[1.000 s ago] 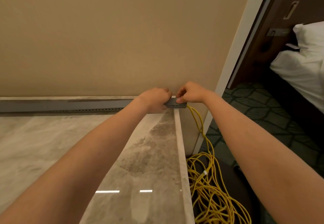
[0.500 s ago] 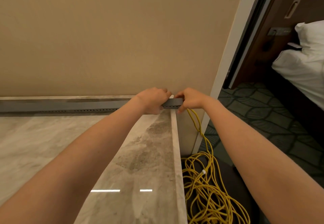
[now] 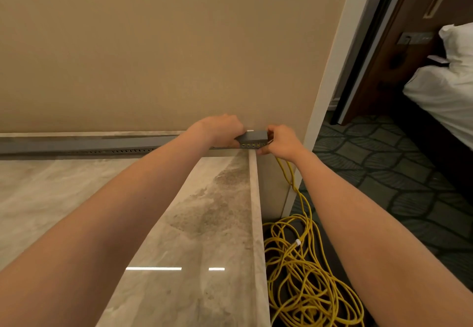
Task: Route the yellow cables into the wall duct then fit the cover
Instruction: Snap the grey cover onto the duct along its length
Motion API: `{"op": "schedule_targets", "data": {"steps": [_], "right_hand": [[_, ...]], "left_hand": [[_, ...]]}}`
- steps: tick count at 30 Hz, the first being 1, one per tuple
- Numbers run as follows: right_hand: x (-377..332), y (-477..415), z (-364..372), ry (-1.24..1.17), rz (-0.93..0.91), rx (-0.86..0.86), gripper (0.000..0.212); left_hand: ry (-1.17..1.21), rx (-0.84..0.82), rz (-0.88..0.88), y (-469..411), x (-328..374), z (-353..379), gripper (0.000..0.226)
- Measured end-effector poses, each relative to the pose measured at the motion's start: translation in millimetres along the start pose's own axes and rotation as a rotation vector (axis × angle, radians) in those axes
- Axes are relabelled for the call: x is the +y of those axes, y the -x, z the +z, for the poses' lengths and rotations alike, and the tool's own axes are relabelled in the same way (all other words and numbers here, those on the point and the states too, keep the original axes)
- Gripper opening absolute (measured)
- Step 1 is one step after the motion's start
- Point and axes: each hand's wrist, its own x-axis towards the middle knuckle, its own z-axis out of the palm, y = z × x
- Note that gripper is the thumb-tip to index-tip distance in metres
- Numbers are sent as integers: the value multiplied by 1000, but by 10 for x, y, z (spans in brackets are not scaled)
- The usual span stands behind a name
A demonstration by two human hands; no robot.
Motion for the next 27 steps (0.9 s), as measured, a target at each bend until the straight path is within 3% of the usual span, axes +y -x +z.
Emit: {"op": "schedule_targets", "data": {"steps": [11, 17, 22, 24, 27], "right_hand": [[19, 59, -33, -212, 91, -5, 40], [17, 45, -3, -90, 59, 33, 35], [17, 50, -19, -166, 104, 31, 51], [17, 49, -40, -234, 134, -7, 63], [-23, 43, -112, -278, 179, -128, 55]], "left_hand": [[50, -81, -41, -59, 63, -112, 31], [83, -80, -81, -60, 110, -102, 29], [103, -71, -89, -65, 111, -97, 29], [114, -73, -96, -61, 115, -106, 30], [138, -69, -104, -53, 109, -104, 30]]}}
